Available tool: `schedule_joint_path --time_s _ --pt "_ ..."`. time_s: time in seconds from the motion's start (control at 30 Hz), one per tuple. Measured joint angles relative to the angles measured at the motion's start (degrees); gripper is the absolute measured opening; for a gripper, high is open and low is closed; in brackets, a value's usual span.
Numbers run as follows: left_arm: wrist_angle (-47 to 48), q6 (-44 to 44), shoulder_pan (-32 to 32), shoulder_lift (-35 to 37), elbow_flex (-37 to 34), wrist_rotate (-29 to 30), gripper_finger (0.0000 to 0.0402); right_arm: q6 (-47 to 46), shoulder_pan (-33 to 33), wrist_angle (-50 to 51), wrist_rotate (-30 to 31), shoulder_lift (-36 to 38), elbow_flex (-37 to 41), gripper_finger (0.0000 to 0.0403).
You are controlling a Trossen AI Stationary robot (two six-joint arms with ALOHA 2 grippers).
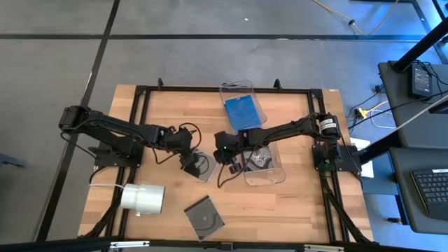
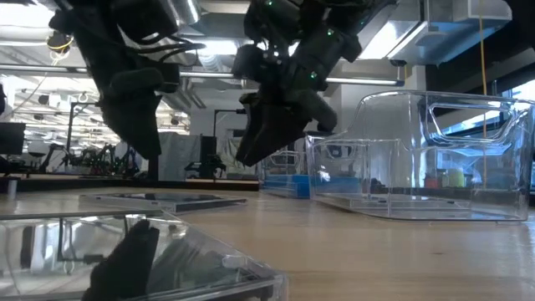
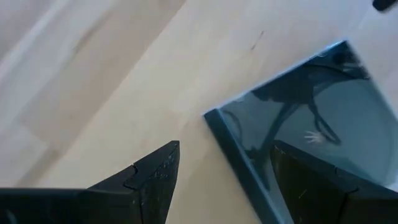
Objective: Pick & place jewel cases by type
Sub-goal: Put the top black CD case into the bottom transparent bin
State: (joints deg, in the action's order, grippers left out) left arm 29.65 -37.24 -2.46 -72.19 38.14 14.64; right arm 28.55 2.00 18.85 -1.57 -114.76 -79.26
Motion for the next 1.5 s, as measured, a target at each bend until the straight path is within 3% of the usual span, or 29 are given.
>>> schedule_joint_path --time_s 0.2,0.37,0.63,1.17,1.5 --pt "-9.56 -2.02 1.9 0.33 -4.5 -9.13 0.0245 5.0 2.75 -0.73 3.5 0.0 0.0 0.0139" --pt "-13.54 -3.99 4.71 0.33 -8.75 -12.91 0.0237 7.27 4.74 -1.16 4.06 0.0 0.0 0.0139" --pt "-22.81 -3.9 8.83 0.36 -14.45 -23.19 0.0219 -1.05 5.77 -1.41 2.24 -0.95 -0.04 0.0139" --pt "-25.3 1.85 9.42 0.36 -16.17 -23.23 0.021 -12.0 5.52 -4.85 -0.85 -7.25 -0.02 0.0139" --pt "-25.2 6.85 9.44 0.36 -16.14 -23.02 0.0207 -20.59 4.64 1.2 9.9 -5.4 0.0 0.0139"
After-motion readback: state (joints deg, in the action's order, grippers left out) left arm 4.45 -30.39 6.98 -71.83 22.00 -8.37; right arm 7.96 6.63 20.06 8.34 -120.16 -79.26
